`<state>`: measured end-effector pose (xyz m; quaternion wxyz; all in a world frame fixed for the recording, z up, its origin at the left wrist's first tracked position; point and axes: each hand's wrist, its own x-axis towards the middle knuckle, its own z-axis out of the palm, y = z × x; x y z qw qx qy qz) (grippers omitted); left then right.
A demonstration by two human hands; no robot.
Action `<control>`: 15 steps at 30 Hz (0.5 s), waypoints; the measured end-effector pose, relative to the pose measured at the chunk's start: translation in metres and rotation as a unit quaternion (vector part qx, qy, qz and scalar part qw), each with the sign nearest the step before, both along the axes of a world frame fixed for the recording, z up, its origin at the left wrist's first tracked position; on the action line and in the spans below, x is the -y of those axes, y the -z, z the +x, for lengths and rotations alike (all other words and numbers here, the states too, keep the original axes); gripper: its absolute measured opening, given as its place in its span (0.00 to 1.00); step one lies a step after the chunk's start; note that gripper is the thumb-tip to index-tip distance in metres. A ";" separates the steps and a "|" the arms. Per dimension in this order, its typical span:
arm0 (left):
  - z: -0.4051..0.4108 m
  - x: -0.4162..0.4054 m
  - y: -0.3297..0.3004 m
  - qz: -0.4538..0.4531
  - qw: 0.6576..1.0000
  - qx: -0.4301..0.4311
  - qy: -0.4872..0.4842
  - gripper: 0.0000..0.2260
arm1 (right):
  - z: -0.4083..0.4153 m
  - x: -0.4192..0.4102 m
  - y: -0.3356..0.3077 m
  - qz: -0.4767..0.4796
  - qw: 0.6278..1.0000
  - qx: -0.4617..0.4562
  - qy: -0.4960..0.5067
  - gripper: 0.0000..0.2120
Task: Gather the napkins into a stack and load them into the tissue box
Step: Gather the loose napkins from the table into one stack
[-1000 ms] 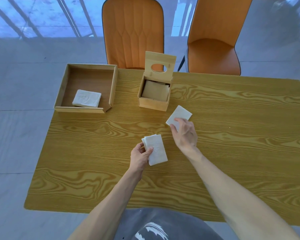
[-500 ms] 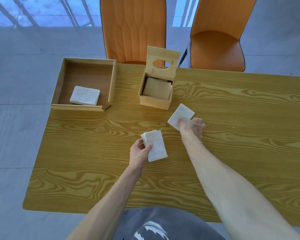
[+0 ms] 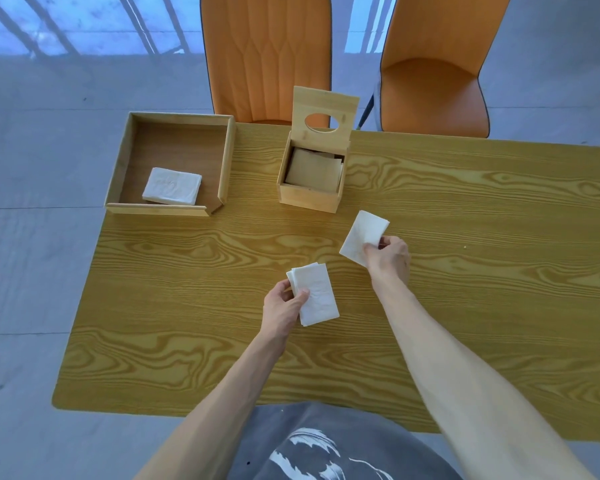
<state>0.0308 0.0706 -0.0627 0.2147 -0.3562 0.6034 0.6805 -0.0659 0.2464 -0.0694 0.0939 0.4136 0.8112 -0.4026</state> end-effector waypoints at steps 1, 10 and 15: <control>0.003 -0.001 0.000 0.000 1.000 -0.001 0.001 0.14 | 0.004 -0.002 0.000 -0.001 1.000 -0.007 -0.004 0.08; 0.020 -0.003 -0.001 0.002 1.000 0.008 -0.003 0.13 | 0.055 -0.019 -0.011 -0.129 0.985 -0.115 -0.002 0.05; 0.029 -0.004 -0.001 0.004 1.000 0.011 -0.005 0.11 | 0.081 -0.024 -0.026 -0.273 0.956 -0.087 -0.062 0.06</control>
